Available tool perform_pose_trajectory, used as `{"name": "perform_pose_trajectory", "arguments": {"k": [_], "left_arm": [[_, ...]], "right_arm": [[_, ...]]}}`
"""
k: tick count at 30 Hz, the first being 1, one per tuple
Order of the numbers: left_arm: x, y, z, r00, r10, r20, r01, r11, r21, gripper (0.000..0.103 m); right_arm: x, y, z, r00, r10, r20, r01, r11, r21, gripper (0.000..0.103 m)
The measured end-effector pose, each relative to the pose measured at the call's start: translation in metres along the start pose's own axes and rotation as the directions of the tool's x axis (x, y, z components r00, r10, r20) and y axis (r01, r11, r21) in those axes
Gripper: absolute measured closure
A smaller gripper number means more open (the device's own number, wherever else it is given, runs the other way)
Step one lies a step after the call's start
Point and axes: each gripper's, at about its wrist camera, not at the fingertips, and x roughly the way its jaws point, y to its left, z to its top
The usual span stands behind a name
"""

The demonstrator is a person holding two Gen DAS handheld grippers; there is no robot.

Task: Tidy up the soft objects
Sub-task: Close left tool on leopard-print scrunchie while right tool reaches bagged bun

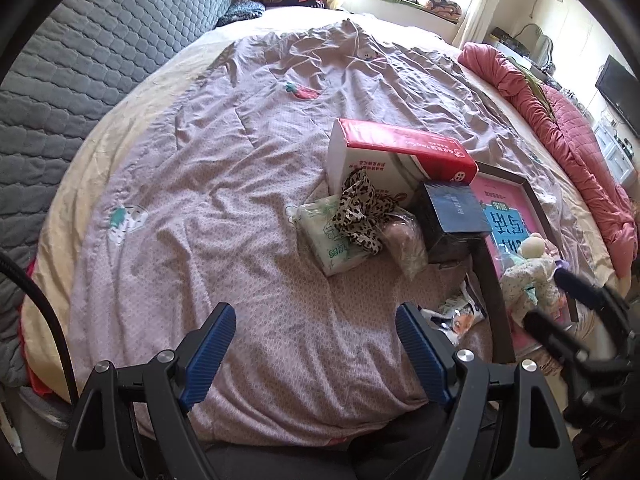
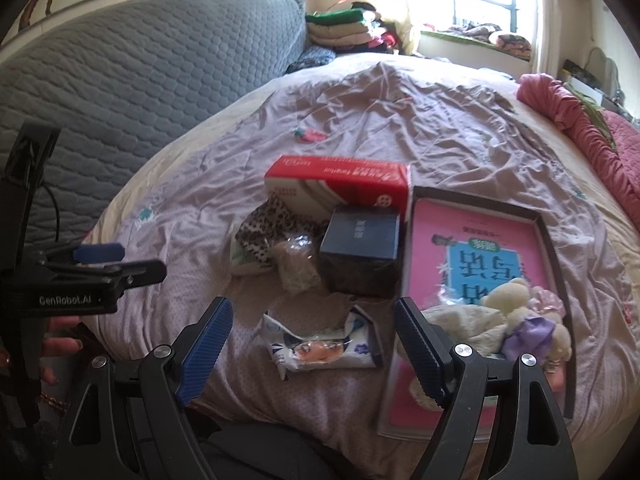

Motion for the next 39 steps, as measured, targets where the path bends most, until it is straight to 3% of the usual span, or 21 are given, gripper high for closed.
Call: {"name": "perform_pose_trajectory", "arguments": {"k": [6, 14, 24, 27, 31, 34, 39], "left_arm": [[0.025, 0.002, 0.022, 0.999, -0.032, -0.008, 0.031, 0.999, -0.019, 0.021], [0.058, -0.006, 0.057, 0.996, -0.085, -0.035, 0.085, 0.996, 0.024, 0.024], [0.108, -0.018, 0.08, 0.983, -0.131, -0.128, 0.142, 0.987, 0.08, 0.051], [0.118, -0.018, 0.084, 0.976, -0.158, -0.152, 0.171, 0.983, 0.073, 0.061], [0.129, -0.016, 0.087, 0.962, -0.202, -0.183, 0.217, 0.974, 0.064, 0.087], [0.136, -0.012, 0.087, 0.949, -0.237, -0.209, 0.251, 0.967, 0.045, 0.094], [0.14, -0.008, 0.088, 0.944, -0.253, -0.213, 0.269, 0.962, 0.049, 0.096]], "right_arm": [[0.028, 0.01, 0.004, 0.999, 0.017, -0.027, -0.018, 0.999, -0.047, 0.019], [0.064, 0.033, 0.01, 0.999, 0.011, -0.038, -0.018, 0.984, -0.18, 0.019], [0.095, 0.04, 0.012, 0.999, -0.019, -0.039, 0.007, 0.961, -0.275, 0.019], [0.102, 0.048, 0.013, 0.999, -0.039, -0.025, 0.028, 0.938, -0.345, 0.019], [0.117, 0.057, 0.013, 0.997, -0.075, -0.022, 0.057, 0.891, -0.45, 0.019], [0.127, 0.063, 0.012, 0.994, -0.107, -0.012, 0.085, 0.847, -0.524, 0.019], [0.148, 0.068, 0.013, 0.986, -0.165, -0.016, 0.115, 0.751, -0.651, 0.021]]}}
